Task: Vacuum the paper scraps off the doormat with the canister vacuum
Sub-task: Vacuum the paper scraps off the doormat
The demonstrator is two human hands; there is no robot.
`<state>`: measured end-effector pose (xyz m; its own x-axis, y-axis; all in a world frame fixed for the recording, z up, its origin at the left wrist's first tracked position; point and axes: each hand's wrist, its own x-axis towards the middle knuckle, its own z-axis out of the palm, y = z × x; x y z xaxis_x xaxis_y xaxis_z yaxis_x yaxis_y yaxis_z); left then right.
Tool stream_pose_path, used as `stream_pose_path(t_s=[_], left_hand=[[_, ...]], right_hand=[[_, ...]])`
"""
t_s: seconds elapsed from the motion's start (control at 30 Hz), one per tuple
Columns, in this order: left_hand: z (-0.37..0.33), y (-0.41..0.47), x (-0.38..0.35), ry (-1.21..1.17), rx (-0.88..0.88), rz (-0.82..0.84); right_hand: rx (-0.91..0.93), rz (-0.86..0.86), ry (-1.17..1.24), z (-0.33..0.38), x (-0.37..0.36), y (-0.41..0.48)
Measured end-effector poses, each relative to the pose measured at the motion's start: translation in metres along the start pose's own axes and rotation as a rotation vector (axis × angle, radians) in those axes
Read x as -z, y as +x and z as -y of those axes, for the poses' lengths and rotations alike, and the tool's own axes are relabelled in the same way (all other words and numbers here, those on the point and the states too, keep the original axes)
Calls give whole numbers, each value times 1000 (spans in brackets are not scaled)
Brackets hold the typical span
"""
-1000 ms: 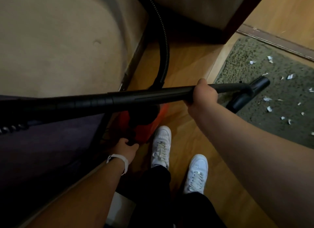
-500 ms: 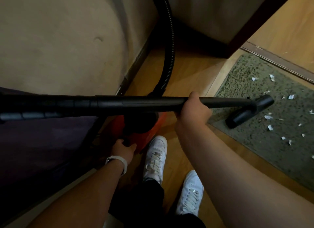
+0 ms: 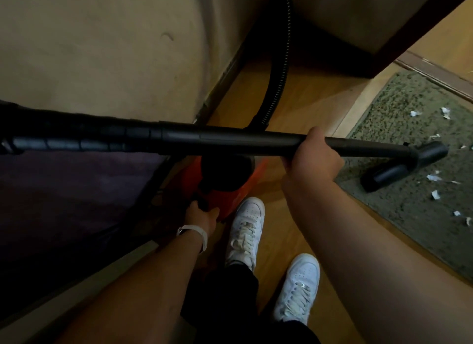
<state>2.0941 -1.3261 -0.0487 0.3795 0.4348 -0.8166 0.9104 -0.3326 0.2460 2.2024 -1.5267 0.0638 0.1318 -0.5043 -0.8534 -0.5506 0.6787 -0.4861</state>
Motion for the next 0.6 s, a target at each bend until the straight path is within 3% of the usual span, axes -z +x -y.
stream_pose_path(t_s=[0.27,0.6], left_hand=[[7,-7,-11,45,-87,-23],[8,13,-21,145,-46,-32]], right_hand=[[38,26,46,-7,-1,2],[17,21,-4,-10,2,5]])
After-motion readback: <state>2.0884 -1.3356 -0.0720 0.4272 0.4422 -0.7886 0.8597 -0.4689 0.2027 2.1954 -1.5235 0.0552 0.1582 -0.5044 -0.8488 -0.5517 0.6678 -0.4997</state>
